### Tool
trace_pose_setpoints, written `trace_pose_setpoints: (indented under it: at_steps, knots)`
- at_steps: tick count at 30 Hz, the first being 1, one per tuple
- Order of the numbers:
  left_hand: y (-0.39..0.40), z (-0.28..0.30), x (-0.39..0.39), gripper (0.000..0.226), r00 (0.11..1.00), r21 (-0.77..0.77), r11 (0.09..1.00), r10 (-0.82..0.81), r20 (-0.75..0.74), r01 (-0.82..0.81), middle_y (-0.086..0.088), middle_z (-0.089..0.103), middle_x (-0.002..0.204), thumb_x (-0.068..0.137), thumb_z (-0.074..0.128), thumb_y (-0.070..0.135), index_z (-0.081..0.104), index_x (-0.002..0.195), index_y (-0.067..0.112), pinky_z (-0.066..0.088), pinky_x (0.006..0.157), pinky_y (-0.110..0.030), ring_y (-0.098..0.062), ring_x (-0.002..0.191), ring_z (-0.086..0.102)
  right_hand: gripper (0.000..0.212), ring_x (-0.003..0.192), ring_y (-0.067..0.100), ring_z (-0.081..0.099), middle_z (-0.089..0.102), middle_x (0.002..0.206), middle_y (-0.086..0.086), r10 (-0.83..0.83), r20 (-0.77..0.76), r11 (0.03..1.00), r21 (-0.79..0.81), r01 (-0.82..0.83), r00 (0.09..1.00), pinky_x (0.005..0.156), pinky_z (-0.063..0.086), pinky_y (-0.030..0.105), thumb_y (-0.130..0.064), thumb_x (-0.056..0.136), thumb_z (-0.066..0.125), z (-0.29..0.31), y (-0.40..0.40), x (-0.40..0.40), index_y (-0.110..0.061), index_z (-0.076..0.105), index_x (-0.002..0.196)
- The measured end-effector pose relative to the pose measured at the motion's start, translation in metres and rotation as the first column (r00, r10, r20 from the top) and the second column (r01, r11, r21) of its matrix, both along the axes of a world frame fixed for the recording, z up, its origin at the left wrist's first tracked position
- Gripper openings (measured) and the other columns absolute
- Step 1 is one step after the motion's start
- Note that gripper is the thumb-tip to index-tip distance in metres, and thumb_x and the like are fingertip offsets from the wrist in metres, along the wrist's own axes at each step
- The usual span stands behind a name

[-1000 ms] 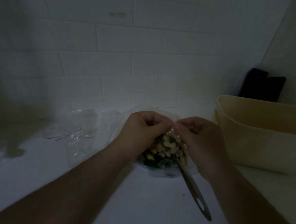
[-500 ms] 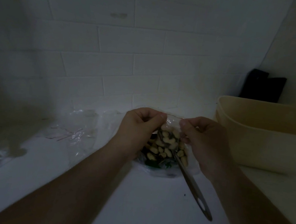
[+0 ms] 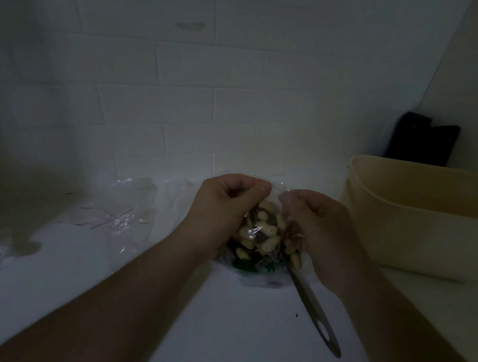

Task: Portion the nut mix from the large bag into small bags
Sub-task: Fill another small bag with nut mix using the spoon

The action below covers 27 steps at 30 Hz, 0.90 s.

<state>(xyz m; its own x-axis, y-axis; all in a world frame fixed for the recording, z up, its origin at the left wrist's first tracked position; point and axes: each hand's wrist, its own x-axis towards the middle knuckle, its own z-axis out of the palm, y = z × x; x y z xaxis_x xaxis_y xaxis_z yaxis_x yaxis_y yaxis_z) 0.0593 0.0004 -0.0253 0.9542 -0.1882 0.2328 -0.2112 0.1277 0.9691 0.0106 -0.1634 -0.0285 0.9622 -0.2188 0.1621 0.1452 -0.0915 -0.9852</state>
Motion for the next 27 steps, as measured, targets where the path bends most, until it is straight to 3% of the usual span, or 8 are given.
trace_pose_setpoints:
  at_steps: [3,5,8,12,14,17,23,27]
  knots:
    - [0.0,0.002,-0.002,0.019,0.996,-0.011,0.997,-0.079,-0.034,0.079,-0.013,0.08,0.101,0.103,0.063,0.023,0.081,0.102,0.018,0.063,0.09,-0.049,-0.028,0.096,0.077,0.016,0.084,0.022,0.077,0.079,0.087,0.001,-0.041,0.033,0.997,-0.058,0.043,0.999,0.077,0.063,0.041,-0.025,0.098,0.067,-0.002,0.001,-0.001,-0.023,0.08,0.089]
    - [0.0,0.002,-0.004,0.03,0.974,-0.037,0.985,-0.174,-0.144,0.171,-0.014,0.079,0.109,0.107,0.054,0.034,0.075,0.117,0.016,0.064,0.087,-0.045,-0.03,0.101,0.076,0.017,0.088,0.024,0.077,0.079,0.089,0.004,-0.075,0.051,0.997,0.013,0.074,0.996,0.081,0.062,0.044,-0.023,0.098,0.067,-0.003,-0.001,0.001,-0.021,0.08,0.089]
    - [-0.001,0.001,-0.004,0.03,0.947,0.023,0.965,-0.253,-0.198,0.263,-0.016,0.077,0.111,0.1,0.068,0.031,0.069,0.12,0.008,0.064,0.083,-0.039,-0.03,0.098,0.076,0.017,0.089,0.031,0.076,0.078,0.094,0.014,-0.087,0.04,0.977,0.2,0.077,0.995,0.075,0.061,0.042,-0.022,0.101,0.065,-0.001,-0.004,0.002,-0.014,0.078,0.093]
    - [-0.001,-0.003,0.001,0.03,0.976,-0.057,0.985,-0.171,-0.134,0.164,-0.026,0.074,0.114,0.092,0.079,0.016,0.065,0.116,0.005,0.059,0.098,-0.053,-0.04,0.107,0.073,0.013,0.082,0.027,0.076,0.077,0.092,0.016,-0.026,0.0,0.939,0.343,0.025,1.0,0.077,0.06,0.038,-0.012,0.101,0.062,0.005,-0.001,-0.001,-0.011,0.07,0.091]
    - [0.0,-0.002,0.003,0.03,0.981,-0.139,0.982,-0.15,-0.126,0.132,-0.027,0.074,0.114,0.093,0.075,0.011,0.064,0.121,0.004,0.059,0.099,-0.053,-0.043,0.108,0.073,0.011,0.081,0.026,0.075,0.076,0.086,0.015,0.014,-0.011,0.948,0.317,-0.01,1.0,0.078,0.059,0.038,-0.009,0.098,0.064,0.005,0.0,-0.002,-0.008,0.071,0.089]
    - [0.001,-0.002,0.004,0.028,0.984,-0.152,0.976,-0.166,-0.068,0.154,-0.019,0.077,0.11,0.095,0.071,0.006,0.069,0.123,0.003,0.062,0.088,-0.038,-0.031,0.099,0.076,0.01,0.089,0.027,0.075,0.078,0.095,0.015,0.059,-0.004,0.961,0.269,-0.055,0.998,0.083,0.06,0.039,-0.011,0.096,0.067,0.004,0.004,-0.004,-0.01,0.075,0.102]
    - [0.003,-0.006,0.005,0.033,0.988,-0.058,0.987,-0.152,-0.001,0.152,-0.014,0.078,0.11,0.091,0.076,0.004,0.069,0.123,0.01,0.059,0.099,-0.05,-0.035,0.107,0.074,0.019,0.102,0.025,0.076,0.079,0.103,0.007,0.094,0.043,0.986,0.133,-0.099,0.995,0.092,0.061,0.044,-0.02,0.093,0.074,0.0,0.006,-0.006,-0.026,0.077,0.111]
    - [0.004,-0.007,0.005,0.029,0.958,-0.069,0.96,-0.276,-0.071,0.272,-0.018,0.076,0.111,0.096,0.07,0.006,0.069,0.124,0.004,0.06,0.091,-0.039,-0.031,0.102,0.075,0.017,0.1,0.024,0.077,0.08,0.103,0.006,0.062,0.041,0.985,0.158,-0.068,0.997,0.091,0.06,0.047,-0.018,0.094,0.074,-0.001,0.007,-0.005,-0.022,0.077,0.11]
